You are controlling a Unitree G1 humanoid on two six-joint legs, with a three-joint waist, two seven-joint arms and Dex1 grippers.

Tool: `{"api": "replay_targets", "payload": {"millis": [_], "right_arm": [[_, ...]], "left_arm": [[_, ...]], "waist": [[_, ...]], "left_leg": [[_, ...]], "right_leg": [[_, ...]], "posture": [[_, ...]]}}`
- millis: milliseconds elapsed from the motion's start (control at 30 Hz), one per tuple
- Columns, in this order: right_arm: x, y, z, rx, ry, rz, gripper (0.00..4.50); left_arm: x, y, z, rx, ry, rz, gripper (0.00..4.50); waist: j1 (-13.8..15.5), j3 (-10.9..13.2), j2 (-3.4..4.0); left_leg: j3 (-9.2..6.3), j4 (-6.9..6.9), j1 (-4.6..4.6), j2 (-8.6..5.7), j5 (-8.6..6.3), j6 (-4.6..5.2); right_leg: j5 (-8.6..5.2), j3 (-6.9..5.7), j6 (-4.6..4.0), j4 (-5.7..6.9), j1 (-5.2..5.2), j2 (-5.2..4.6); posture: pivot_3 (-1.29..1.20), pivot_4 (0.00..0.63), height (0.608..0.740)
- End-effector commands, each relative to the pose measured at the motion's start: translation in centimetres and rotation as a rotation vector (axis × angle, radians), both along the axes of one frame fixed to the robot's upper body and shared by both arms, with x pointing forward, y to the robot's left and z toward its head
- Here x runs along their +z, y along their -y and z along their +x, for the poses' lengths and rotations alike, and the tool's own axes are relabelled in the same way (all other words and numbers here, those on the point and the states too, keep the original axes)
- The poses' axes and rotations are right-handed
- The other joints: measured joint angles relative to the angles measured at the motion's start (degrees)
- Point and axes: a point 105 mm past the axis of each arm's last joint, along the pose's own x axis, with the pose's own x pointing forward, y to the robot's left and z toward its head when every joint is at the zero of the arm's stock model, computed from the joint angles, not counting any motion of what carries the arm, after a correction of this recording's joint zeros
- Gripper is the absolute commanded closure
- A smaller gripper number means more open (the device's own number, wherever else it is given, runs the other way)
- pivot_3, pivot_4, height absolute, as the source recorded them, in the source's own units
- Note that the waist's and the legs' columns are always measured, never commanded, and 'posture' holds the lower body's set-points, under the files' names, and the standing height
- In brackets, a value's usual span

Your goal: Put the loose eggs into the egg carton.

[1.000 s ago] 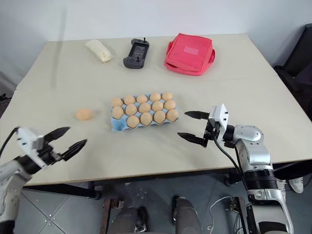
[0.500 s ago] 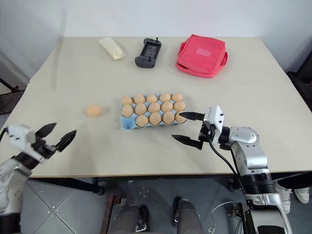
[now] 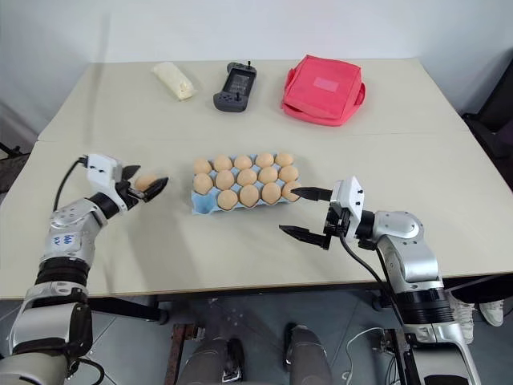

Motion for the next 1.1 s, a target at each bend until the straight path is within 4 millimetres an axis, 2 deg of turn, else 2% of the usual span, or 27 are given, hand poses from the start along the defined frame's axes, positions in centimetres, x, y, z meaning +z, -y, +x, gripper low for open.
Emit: {"api": "replay_targets", "payload": {"millis": [33,100,200,267,367,467,567,700,833,933,1067,1100], "right_arm": [[1.0,-0.6,-0.5,0.015,0.039,0.022,0.01],[1.0,-0.6,-0.6,0.01,0.037,0.023,0.0],[1.1,-0.7,-0.6,0.005,0.036,0.024,0.0],[1.1,-0.7,-0.7,-0.002,0.035,0.025,0.0],[1.1,-0.6,-0.7,-0.014,0.034,0.024,0.0],[1.1,-0.4,-0.7,-0.022,0.03,0.021,0.0],[1.1,-0.4,-0.7,-0.025,0.025,0.02,0.0],[1.1,-0.5,-0.7,-0.024,0.024,0.025,0.0],[1.2,-0.9,-0.7,-0.023,0.027,0.035,0.0],[1.3,-1.0,-0.7,-0.021,0.029,0.039,0.0],[1.3,-1.0,-0.9,-0.023,0.033,0.042,0.0],[1.4,-1.0,-0.9,-0.028,0.035,0.042,0.0]], "left_arm": [[-0.1,0.0,0.3,-0.01,0.003,0.022,0.19],[-0.1,0.0,0.5,-0.009,0.007,0.02,0.61],[-0.4,0.0,0.4,-0.021,-0.003,0.02,1.54],[0.7,0.1,0.1,-0.053,0.07,0.0,2.09],[3.1,1.8,-1.0,-0.199,0.19,-0.055,2.09],[4.0,4.4,-2.1,-0.342,0.227,-0.039,2.09],[4.4,8.5,-3.6,-0.508,0.227,0.02,2.09],[4.1,11.1,-4.5,-0.591,0.209,0.018,2.09],[2.8,11.9,-4.7,-0.614,0.16,0.029,2.09],[2.5,11.2,-4.0,-0.555,0.156,0.068,1.48],[3.6,10.8,-4.6,-0.564,0.178,0.071,0.25],[3.8,10.3,-4.9,-0.56,0.183,0.079,0.25]], "waist": [[-0.1,0.0,0.0],[0.1,0.0,-0.01],[0.1,0.0,-0.01],[0.0,0.0,-0.01],[0.0,0.0,-0.01],[0.1,0.0,-0.01],[0.2,0.0,-0.01],[0.2,0.0,-0.02],[-0.1,0.0,-0.01],[0.0,0.0,-0.02],[0.1,0.0,-0.01],[0.1,0.0,-0.01]], "left_leg": [[0.0,-0.01,-0.01,0.0,0.0,0.0],[-0.03,0.02,-0.01,0.02,0.0,0.0],[-0.03,0.09,0.0,-0.01,0.0,0.01],[-0.03,0.11,0.0,-0.02,-0.01,0.01],[-0.05,0.13,0.0,0.01,-0.01,0.0],[-0.07,0.11,-0.01,0.01,0.01,-0.02],[-0.06,0.18,-0.03,-0.02,0.0,0.0],[-0.06,0.36,-0.06,-0.03,-0.04,0.09],[-0.06,0.38,0.02,0.0,-0.04,0.12],[-0.1,0.38,0.05,0.03,-0.04,0.14],[-0.16,0.39,0.03,0.0,-0.04,0.22],[-0.16,0.39,0.03,0.0,-0.05,0.23]], "right_leg": [[0.0,0.0,0.0,0.0,0.0,0.02],[0.0,-0.03,0.0,-0.01,0.0,0.01],[0.0,-0.02,0.0,-0.1,0.0,-0.05],[0.0,-0.01,0.0,-0.08,0.0,-0.07],[0.0,-0.01,0.0,-0.04,-0.01,-0.07],[0.0,-0.02,-0.01,-0.03,-0.01,-0.07],[0.0,-0.01,0.01,0.0,0.03,-0.07],[0.03,0.02,0.05,-0.01,0.07,-0.08],[0.03,0.08,0.06,0.09,0.1,-0.07],[-0.01,0.07,-0.02,0.23,0.08,-0.05],[-0.01,0.09,-0.03,0.27,0.08,-0.1],[-0.01,0.09,-0.03,0.26,0.08,-0.12]], "posture": [[0.0,0.15,0.74],[0.0,0.15,0.74],[0.0,0.15,0.74],[0.0,0.15,0.74],[0.0,0.15,0.74],[0.0,0.15,0.74],[0.0,0.15,0.74],[0.0,0.15,0.74],[0.0,0.15,0.74],[0.0,0.15,0.74],[0.0,0.15,0.74],[0.0,0.15,0.74]]}}
